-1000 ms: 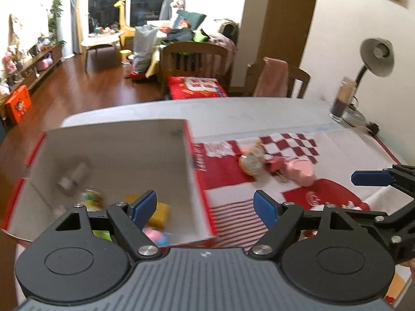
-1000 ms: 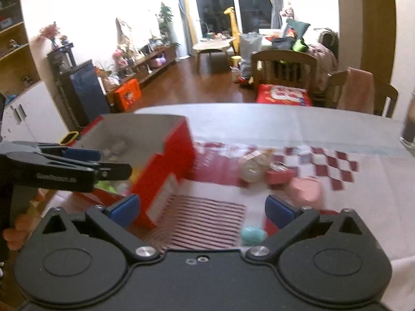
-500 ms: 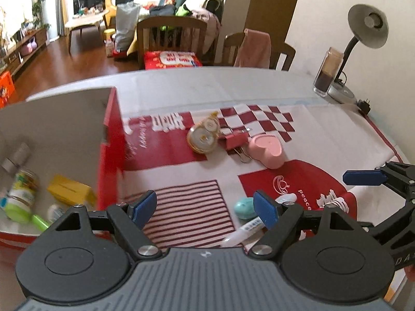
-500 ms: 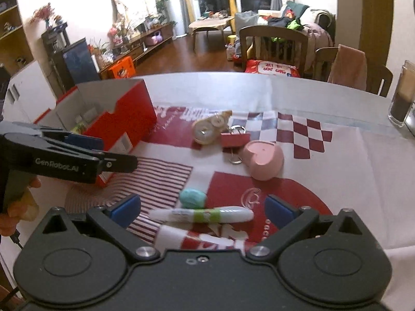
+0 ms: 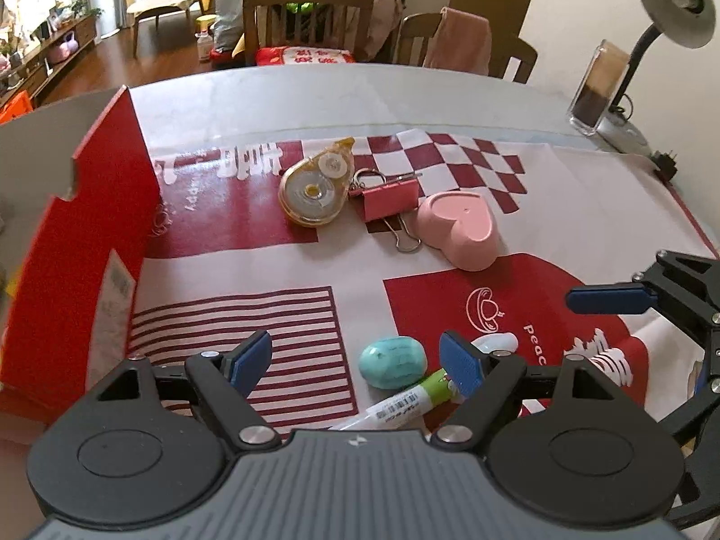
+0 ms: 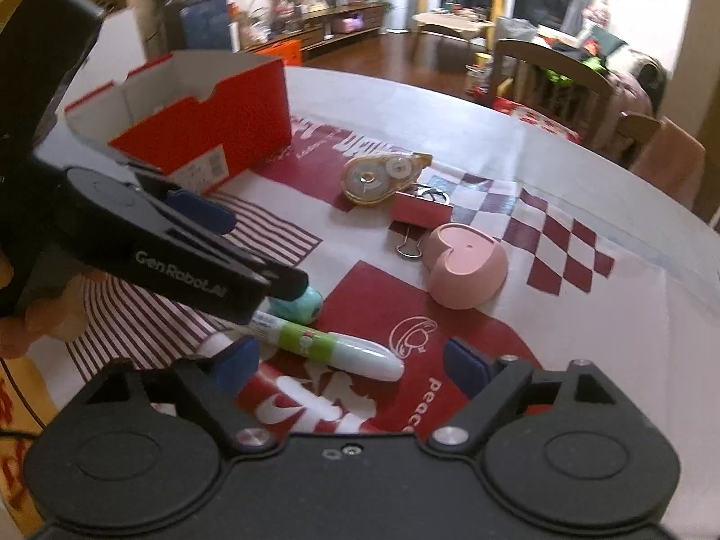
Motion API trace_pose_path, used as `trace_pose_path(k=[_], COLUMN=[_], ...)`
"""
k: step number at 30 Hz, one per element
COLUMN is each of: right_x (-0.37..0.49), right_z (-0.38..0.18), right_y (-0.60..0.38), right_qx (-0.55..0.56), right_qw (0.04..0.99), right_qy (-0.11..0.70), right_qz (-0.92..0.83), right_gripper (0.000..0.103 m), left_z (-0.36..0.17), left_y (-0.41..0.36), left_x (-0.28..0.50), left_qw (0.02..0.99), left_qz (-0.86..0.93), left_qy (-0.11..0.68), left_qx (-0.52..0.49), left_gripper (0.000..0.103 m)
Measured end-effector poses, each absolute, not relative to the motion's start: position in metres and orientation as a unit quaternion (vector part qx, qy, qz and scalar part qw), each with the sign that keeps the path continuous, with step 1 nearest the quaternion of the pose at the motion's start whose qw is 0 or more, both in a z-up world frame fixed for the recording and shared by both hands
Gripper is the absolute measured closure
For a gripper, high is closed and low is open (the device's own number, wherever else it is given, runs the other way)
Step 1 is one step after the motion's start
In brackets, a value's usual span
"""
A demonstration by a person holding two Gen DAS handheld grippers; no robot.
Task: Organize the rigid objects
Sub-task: 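Grasp teal oval case with left tool while right tool grasps white-green marker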
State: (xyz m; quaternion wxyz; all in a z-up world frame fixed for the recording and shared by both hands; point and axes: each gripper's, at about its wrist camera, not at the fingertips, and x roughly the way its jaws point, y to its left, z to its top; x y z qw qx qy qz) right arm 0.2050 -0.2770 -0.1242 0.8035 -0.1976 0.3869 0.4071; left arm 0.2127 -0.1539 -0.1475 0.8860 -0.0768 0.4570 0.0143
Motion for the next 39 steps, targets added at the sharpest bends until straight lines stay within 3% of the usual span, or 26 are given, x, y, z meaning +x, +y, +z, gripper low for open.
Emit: trace_pose_path(k=[18, 27, 31, 39], right_x=[0.225, 0.227, 0.223, 0.205], right_z=[-0.158, -0.16, -0.158, -0.154], right_y=[-0.265, -0.269, -0.269, -0.27], right_qx=[-0.259, -0.253, -0.255, -0.261], right_qw=[0.735, 0.729, 0.728, 0.733], right_qy=[0.363, 0.352, 0.352, 0.346], right_qz=[0.51, 0.53, 0.53, 0.524], right_gripper=[0.045, 0.046, 0.056, 0.076], left_z=[-0.177, -0.174, -0.173, -0.164], left_y=[-0.173, -0.178, -0.179, -0.167], left_x=[0.226, 0.223, 0.222, 0.219], left_qw=[0.877, 0.881, 0.881, 0.886], left_qz=[0.05, 0.048, 0.038, 0.037], left_qy=[0.469, 0.465, 0.466, 0.455], left_qx=[-0.088, -0.078, -0.075, -0.086], left_gripper=[0.023, 0.052, 0.065, 0.065])
